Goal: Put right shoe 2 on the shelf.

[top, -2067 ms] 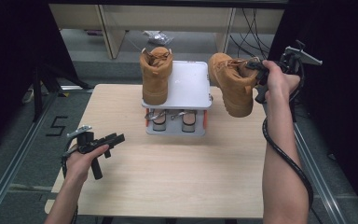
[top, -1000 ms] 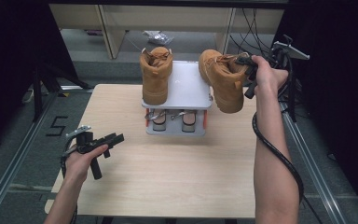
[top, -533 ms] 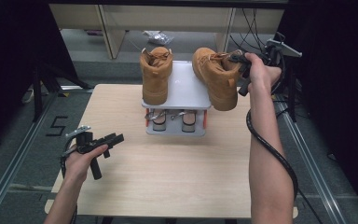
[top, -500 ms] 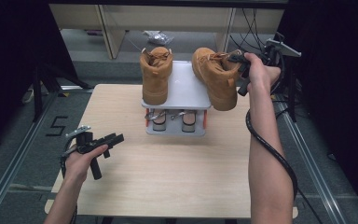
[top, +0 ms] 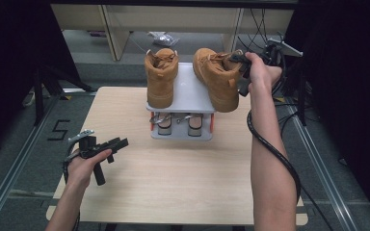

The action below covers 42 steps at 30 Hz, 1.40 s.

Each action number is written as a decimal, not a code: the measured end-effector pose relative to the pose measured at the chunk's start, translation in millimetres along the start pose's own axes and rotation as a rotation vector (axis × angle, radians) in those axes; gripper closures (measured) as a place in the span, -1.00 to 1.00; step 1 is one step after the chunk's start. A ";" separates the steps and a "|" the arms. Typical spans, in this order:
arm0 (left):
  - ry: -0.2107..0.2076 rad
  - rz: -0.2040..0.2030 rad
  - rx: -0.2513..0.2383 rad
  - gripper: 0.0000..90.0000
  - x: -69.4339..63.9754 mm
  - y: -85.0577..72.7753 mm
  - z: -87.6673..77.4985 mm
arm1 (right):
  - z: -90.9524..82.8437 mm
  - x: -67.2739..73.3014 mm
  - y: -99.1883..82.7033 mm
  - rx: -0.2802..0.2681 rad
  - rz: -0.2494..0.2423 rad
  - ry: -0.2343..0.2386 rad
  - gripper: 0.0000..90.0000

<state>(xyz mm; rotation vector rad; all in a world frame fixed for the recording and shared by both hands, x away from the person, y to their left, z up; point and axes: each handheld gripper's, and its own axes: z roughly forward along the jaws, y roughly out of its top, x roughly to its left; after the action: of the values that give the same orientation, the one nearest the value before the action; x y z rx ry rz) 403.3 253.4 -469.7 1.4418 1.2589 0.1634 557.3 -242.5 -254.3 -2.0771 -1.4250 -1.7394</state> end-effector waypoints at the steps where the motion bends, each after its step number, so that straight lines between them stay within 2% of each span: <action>1: 0.000 0.000 0.000 0.07 0.1 -0.1 0.1 | 1.3 0.7 -0.4 0.000 0.002 -0.001 0.84; 7: -0.003 -0.008 -0.005 0.07 -0.4 -0.4 1.0 | 9.0 3.6 -2.4 0.002 0.003 0.001 0.84; 10: -0.002 0.004 0.004 0.07 1.0 -0.4 0.3 | 13.0 5.4 -4.3 0.002 -0.009 -0.001 0.84; 25: -0.002 -0.002 0.001 0.07 1.4 -0.6 0.2 | 30.3 14.5 -10.6 0.014 0.011 0.013 0.83; 35: -0.002 -0.001 0.001 0.07 1.4 -0.5 0.0 | 38.6 15.2 -13.9 0.016 0.026 0.018 0.83; 41: -0.002 -0.002 0.003 0.07 2.1 -0.7 0.0 | 41.5 10.8 -14.3 -0.002 0.020 0.011 0.83; 42: -0.002 -0.001 0.004 0.07 2.2 -0.8 0.0 | 42.2 10.4 -14.5 0.000 0.030 0.011 0.82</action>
<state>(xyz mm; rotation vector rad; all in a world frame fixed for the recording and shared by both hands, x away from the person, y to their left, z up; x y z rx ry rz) 403.7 254.8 -471.5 1.4439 1.2594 0.1591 577.5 -203.6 -267.6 -2.0741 -1.3832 -1.7368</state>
